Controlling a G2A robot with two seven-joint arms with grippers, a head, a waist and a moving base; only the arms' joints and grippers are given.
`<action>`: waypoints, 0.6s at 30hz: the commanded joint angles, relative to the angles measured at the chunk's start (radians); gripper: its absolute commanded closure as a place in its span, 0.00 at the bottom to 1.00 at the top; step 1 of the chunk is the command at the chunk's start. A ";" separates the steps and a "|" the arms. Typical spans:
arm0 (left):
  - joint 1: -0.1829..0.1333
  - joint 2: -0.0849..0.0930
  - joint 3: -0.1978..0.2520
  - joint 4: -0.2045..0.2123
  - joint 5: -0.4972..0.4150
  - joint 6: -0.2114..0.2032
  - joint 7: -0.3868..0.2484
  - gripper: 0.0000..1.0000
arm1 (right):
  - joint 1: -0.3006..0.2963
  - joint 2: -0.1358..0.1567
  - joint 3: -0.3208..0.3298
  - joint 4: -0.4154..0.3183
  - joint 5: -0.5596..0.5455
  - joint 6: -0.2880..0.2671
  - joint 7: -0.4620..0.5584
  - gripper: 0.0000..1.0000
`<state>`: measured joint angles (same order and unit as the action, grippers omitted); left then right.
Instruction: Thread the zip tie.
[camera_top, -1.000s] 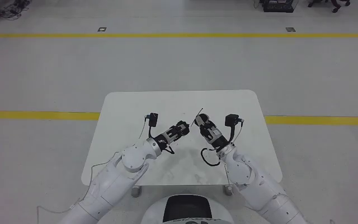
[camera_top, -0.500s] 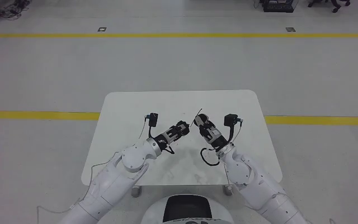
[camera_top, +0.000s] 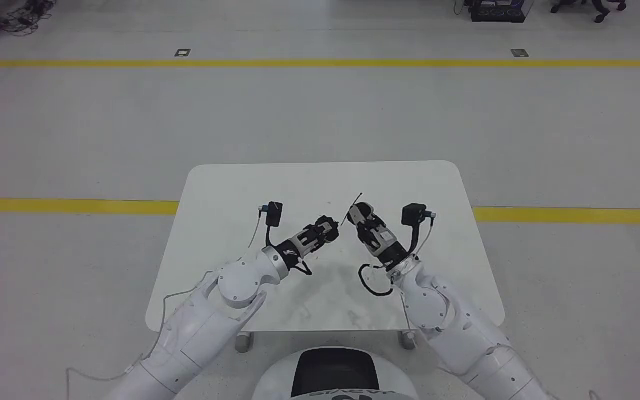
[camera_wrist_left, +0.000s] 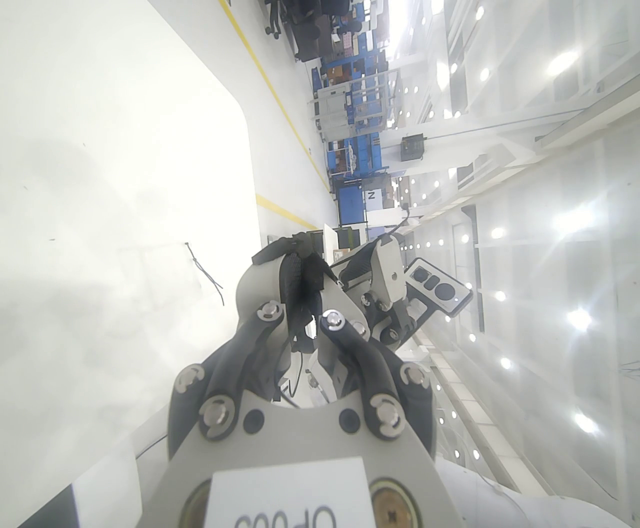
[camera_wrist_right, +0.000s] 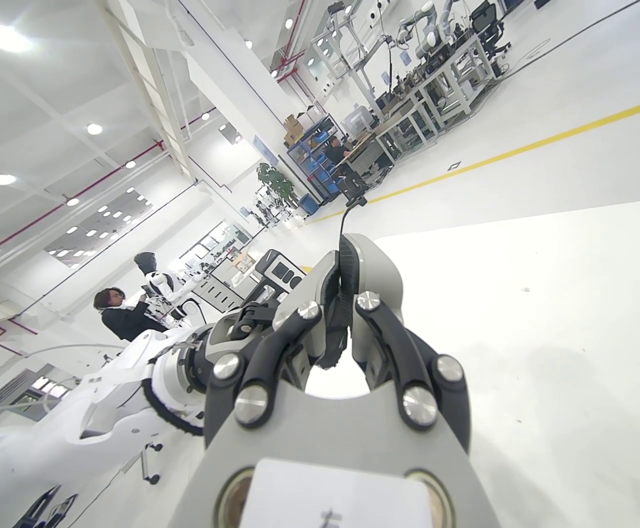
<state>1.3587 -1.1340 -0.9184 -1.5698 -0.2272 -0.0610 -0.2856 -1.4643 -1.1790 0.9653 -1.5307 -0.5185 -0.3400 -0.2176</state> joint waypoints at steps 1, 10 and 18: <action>0.000 0.000 0.000 0.000 0.000 0.000 0.000 1.00 | -0.001 0.001 0.001 -0.002 -0.002 0.000 -0.002 1.00; 0.000 0.000 0.000 0.000 0.000 0.000 0.000 1.00 | 0.007 0.000 -0.005 0.011 0.001 0.000 0.006 1.00; 0.000 0.000 0.000 0.000 0.000 0.000 0.000 1.00 | 0.013 -0.001 -0.008 0.015 0.000 0.000 0.006 1.00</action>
<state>1.3587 -1.1340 -0.9184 -1.5698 -0.2272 -0.0610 -0.2856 -1.4513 -1.1804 0.9573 -1.5157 -0.5183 -0.3400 -0.2112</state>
